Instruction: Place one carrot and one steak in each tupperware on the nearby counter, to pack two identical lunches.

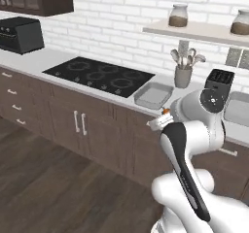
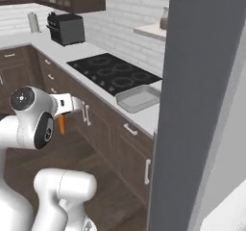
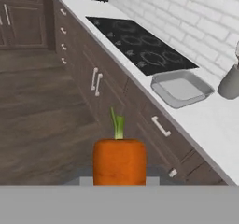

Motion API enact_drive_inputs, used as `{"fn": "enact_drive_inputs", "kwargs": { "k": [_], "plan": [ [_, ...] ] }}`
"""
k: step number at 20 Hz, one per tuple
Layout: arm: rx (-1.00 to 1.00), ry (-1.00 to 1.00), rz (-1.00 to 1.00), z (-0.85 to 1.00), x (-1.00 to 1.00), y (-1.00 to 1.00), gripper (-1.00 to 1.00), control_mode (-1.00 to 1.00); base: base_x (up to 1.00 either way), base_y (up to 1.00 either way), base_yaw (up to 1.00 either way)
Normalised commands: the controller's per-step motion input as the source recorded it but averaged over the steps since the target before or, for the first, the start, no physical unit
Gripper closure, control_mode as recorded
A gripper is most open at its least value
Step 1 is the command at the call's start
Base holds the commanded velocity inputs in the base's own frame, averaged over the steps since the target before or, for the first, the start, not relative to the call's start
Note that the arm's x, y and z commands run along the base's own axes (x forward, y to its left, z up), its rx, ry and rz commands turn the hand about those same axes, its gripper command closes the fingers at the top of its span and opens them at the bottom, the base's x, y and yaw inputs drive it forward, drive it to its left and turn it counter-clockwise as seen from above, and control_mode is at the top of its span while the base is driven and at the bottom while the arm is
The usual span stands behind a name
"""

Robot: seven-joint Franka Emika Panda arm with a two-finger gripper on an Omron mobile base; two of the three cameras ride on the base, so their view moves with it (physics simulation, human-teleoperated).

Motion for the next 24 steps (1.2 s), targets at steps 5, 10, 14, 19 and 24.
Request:
{"fn": "enact_drive_inputs", "kwargs": {
  "k": [5, 10, 14, 19, 24],
  "plan": [
    [0.00, 0.00, 0.00, 0.00, 0.00, 0.00, 1.00, 1.00, 0.72, 0.00, -0.40],
    [0.00, 0.00, 0.00, 0.00, 0.00, 0.00, 1.00, 1.00, 0.30, 0.00, -0.55],
    [0.00, 0.00, 0.00, 0.00, 0.00, 0.00, 1.00, 1.00, 0.33, 0.13, -0.71],
    [0.00, 0.00, 0.00, 0.00, 0.00, 0.00, 1.00, 1.00, 0.49, 0.31, -0.77],
    [0.00, 0.00, 0.00, 0.00, 0.00, 0.00, 1.00, 1.00, 0.77, 0.43, -0.59]
  ]
}}
